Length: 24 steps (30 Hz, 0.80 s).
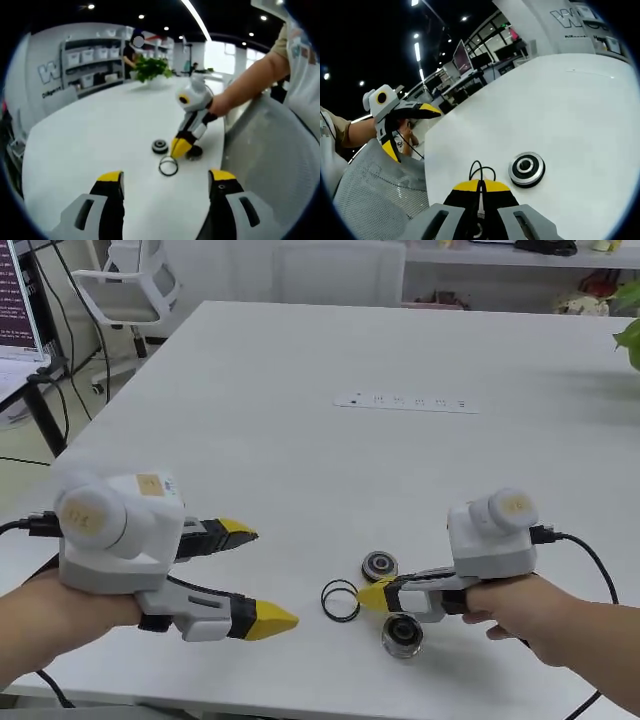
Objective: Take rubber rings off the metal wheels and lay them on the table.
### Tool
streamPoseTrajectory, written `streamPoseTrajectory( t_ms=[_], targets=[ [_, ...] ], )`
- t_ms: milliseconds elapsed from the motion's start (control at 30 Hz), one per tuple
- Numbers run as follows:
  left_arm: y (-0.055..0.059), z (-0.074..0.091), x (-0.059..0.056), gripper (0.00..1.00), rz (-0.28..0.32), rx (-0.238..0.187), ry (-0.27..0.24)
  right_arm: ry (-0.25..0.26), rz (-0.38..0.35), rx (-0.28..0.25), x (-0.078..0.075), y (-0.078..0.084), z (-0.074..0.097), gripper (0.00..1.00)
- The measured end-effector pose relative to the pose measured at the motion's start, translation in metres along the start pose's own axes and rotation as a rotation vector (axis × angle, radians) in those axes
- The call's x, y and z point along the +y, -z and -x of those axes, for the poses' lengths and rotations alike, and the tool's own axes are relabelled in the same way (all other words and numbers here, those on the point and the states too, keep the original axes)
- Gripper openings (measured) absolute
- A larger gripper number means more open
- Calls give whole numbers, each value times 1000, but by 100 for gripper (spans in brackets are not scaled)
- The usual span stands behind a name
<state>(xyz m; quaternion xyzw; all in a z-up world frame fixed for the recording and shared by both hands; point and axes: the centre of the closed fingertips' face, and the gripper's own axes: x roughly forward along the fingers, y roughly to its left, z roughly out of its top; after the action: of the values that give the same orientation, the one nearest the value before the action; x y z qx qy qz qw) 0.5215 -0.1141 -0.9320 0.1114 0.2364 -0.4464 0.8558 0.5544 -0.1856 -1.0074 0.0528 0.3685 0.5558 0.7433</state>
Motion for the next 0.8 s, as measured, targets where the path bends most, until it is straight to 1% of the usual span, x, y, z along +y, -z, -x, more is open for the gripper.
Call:
streamPoseTrajectory(
  t_ms=[100, 300, 367, 567, 667, 800],
  targets=[
    [1, 0, 0, 69, 2, 3, 0, 4, 7, -5, 0, -1, -1, 0],
    [2, 0, 2, 69, 6, 6, -1, 14, 49, 17, 1, 2, -2, 1],
    [1, 0, 1, 69, 6, 6, 0, 20, 71, 33, 1, 6, -3, 4],
    [4, -1, 0, 69, 9, 16, 5, 26, 122, 53, 3, 8, -2, 11],
    [5, -1, 0, 69, 9, 21, 6, 26, 131, 50, 3, 7, 2, 11],
    [4, -2, 2, 69, 7, 25, 6, 26, 129, 31, 4, 1, 7, 12]
  ],
)
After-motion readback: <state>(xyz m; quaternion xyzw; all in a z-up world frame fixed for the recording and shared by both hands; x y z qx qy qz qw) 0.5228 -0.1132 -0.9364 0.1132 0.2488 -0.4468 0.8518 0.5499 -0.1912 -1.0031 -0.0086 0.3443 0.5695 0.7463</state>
